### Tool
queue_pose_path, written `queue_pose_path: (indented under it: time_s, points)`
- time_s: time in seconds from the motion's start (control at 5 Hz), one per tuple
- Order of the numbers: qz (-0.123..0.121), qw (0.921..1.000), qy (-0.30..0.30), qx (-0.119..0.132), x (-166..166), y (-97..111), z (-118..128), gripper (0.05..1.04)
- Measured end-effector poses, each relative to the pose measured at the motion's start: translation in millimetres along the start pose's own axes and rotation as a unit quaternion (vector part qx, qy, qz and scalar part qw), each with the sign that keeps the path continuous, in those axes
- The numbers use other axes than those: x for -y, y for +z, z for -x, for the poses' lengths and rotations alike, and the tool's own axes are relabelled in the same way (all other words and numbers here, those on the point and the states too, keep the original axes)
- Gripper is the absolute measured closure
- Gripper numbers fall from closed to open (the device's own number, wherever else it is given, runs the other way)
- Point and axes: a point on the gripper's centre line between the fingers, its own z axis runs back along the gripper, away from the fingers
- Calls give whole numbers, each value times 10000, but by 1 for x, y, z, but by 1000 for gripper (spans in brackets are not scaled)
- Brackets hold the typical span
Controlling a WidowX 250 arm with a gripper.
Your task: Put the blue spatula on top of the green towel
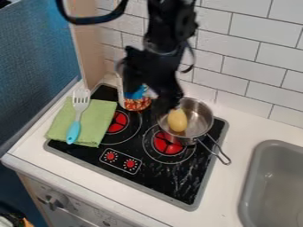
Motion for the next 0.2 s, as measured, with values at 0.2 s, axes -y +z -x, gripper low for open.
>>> queue_pose_path:
  time_s: [0.2]
  points:
    - [173,9984,499,-213,27,14,-15,83]
